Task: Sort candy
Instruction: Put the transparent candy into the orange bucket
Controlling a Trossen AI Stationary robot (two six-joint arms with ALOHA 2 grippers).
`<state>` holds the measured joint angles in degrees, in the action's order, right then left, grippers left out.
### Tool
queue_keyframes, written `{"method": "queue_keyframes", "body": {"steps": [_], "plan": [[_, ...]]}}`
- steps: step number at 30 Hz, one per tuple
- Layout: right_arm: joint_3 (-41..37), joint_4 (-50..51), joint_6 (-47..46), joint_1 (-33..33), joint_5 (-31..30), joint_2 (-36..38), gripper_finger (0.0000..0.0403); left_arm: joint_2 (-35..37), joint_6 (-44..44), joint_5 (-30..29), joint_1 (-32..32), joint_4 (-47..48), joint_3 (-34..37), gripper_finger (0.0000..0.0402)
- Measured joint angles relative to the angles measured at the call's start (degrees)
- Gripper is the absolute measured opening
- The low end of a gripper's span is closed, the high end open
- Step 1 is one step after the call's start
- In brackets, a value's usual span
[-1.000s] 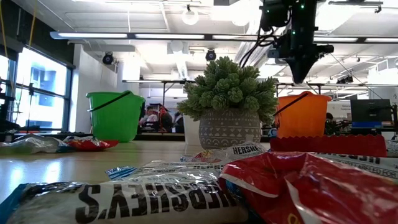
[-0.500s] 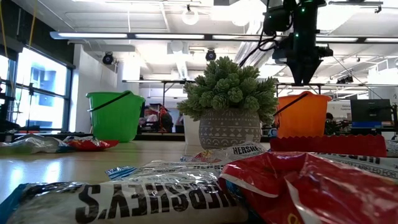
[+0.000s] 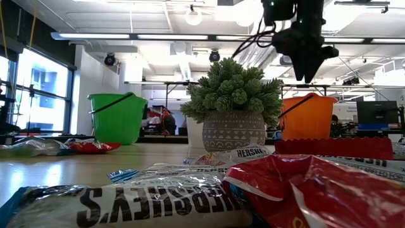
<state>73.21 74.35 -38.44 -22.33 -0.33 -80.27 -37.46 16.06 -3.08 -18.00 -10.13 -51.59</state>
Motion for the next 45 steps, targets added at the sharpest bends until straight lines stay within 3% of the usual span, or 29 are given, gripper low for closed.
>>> {"method": "queue_keyframes", "body": {"steps": [13, 18, 26, 33, 41, 45], "plan": [[0.0, -0.48, -22.02, 16.8, 0.87, 0.0, 0.0134, 3.26, 0.69, 5.78, 0.0, 4.41, -0.06, 0.0082], [0.0, -8.15, -29.12, 23.86, 0.42, -0.54, 0.0134, 3.42, 3.18, 8.26, 0.0, 5.67, -0.06, 0.0082], [0.0, -25.26, -29.93, 33.9, 4.17, -5.39, 0.0134, 3.42, 10.67, 14.8, 0.02, 5.93, -0.06, 0.0082], [0.0, -30.9, -31.57, 40.91, 5.81, -9.1, 0.0134, 3.41, 14.29, 15.05, 0.04, 5.68, -0.06, 0.0082], [0.0, -48.46, -32.1, 46.31, 9.85, -17.62, 0.0134, 3.4, 18.42, 22.27, 0.04, 5.51, -0.06, 0.0082], [3.15, -49.29, -29.56, 47.36, 11.58, -23.07, 0.0134, 3.44, 20.42, 25.02, 0.02, 5.51, -0.06, 0.0082]]}}
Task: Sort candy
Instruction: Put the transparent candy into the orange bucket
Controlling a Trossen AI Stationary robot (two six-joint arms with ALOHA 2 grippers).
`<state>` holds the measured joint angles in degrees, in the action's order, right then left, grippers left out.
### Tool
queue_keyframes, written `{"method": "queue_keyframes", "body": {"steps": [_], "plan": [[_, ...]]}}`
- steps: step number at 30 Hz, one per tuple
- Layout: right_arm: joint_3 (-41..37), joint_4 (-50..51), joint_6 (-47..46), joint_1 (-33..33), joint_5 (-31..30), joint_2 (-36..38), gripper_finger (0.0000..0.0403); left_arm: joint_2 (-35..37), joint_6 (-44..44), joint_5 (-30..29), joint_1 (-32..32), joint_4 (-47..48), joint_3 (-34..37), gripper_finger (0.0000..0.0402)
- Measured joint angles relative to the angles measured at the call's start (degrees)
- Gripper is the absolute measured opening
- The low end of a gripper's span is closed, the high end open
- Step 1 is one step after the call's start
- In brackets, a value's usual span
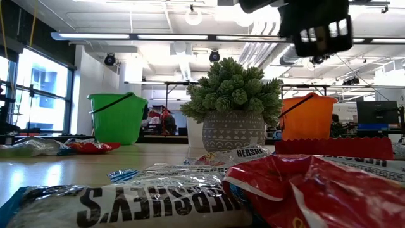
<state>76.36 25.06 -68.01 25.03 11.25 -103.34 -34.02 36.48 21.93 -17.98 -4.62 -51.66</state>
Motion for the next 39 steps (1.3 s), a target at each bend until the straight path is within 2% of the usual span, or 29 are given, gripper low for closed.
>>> {"method": "queue_keyframes", "body": {"steps": [5, 9, 13, 23, 39], "plan": [[10.13, 11.04, 8.53, 0.53, 0.34, -7.42, 0.0134, 0.61, 0.48, 0.06, 0.0, 0.02, 0.0, 0.0082], [20.14, 24.36, 17.79, 0.44, -4.51, -12.44, 0.0134, 1.76, 1.0, 0.06, 0.02, -0.02, 0.0, 0.0082], [25.03, 32.58, 27.69, -0.33, -6.9, -15.2, 0.0134, 3.12, 1.07, 0.06, 0.0, 0.04, 0.02, 0.0082], [24.7, 28.39, 42.06, -1.15, -3.92, -17.82, 0.0134, 7.29, 3.84, 0.97, 0.0, 0.12, 0.04, 0.0082], [24.67, 25.7, 44.64, -2.42, -3.49, -25.28, 0.0134, 8.37, 3.95, 1.09, 0.0, 2.47, 0.04, 0.0082]]}}
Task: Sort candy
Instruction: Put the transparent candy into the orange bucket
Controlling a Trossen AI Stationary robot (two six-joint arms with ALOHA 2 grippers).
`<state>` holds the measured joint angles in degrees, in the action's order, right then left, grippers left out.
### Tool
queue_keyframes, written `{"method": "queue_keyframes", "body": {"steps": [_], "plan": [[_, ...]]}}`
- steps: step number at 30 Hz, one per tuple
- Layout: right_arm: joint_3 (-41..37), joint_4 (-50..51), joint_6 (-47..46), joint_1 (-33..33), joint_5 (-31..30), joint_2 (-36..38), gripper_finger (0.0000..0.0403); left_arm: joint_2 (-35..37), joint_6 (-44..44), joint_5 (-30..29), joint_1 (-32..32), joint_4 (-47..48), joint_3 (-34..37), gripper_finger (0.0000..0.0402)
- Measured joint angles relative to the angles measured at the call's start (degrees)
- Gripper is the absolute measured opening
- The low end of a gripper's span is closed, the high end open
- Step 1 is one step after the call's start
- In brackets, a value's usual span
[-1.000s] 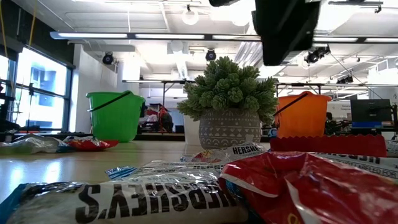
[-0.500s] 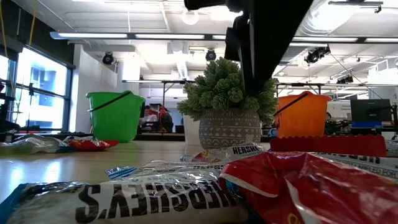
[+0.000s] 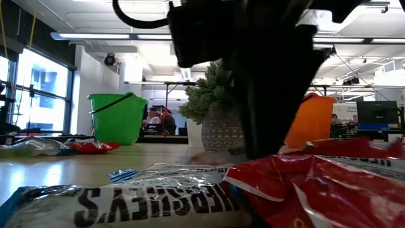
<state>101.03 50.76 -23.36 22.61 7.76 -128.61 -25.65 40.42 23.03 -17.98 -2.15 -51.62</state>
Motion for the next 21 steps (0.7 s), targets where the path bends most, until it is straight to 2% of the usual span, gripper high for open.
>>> {"method": "queue_keyframes", "body": {"steps": [7, 16, 21], "plan": [[-0.02, -6.32, -0.06, -0.11, 0.25, -0.11, 0.0134, 0.0, 0.0, 0.0, 0.0, 0.0, 0.0, 0.0082], [-0.04, -7.78, -1.54, -0.11, 3.42, -1.71, 0.0134, -0.02, -0.04, 0.0, 0.02, 0.0, 0.0, 0.0082], [0.38, -7.07, -2.72, -0.11, 2.7, -1.69, 0.0134, -0.04, -0.07, 0.0, 0.01, 0.0, 0.0, 0.0082]]}}
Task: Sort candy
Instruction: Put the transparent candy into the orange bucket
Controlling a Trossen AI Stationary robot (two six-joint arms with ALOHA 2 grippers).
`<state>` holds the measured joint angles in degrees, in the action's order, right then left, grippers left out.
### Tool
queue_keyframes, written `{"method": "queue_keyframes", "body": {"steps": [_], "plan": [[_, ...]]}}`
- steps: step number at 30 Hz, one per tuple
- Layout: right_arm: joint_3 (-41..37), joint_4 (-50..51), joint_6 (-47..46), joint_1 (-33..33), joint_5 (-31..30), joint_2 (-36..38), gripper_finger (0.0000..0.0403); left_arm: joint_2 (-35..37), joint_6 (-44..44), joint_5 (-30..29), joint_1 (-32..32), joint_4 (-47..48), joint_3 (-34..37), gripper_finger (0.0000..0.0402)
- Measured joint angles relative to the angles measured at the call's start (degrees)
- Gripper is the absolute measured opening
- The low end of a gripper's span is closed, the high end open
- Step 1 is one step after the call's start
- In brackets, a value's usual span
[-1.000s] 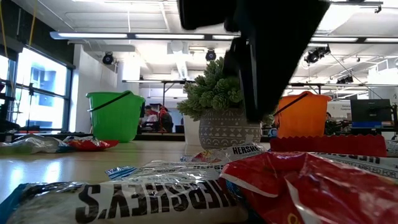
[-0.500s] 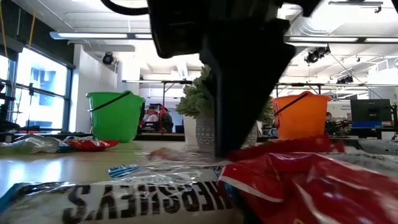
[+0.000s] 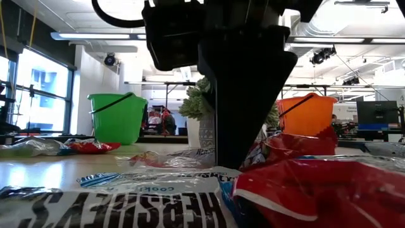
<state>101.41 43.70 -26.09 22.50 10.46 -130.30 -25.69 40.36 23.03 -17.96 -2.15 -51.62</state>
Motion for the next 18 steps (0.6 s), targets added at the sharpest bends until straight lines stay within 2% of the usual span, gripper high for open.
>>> {"method": "queue_keyframes", "body": {"steps": [12, 18], "plan": [[0.17, 2.11, -2.4, -0.22, 0.14, 0.04, 0.0134, 0.0, -0.02, -0.01, -0.01, -0.02, 0.0, 0.0082], [0.21, 3.35, -4.24, -0.98, 3.0, 0.13, 0.0134, 0.0, -0.02, -0.27, -0.01, -0.04, 0.0, 0.0082]]}}
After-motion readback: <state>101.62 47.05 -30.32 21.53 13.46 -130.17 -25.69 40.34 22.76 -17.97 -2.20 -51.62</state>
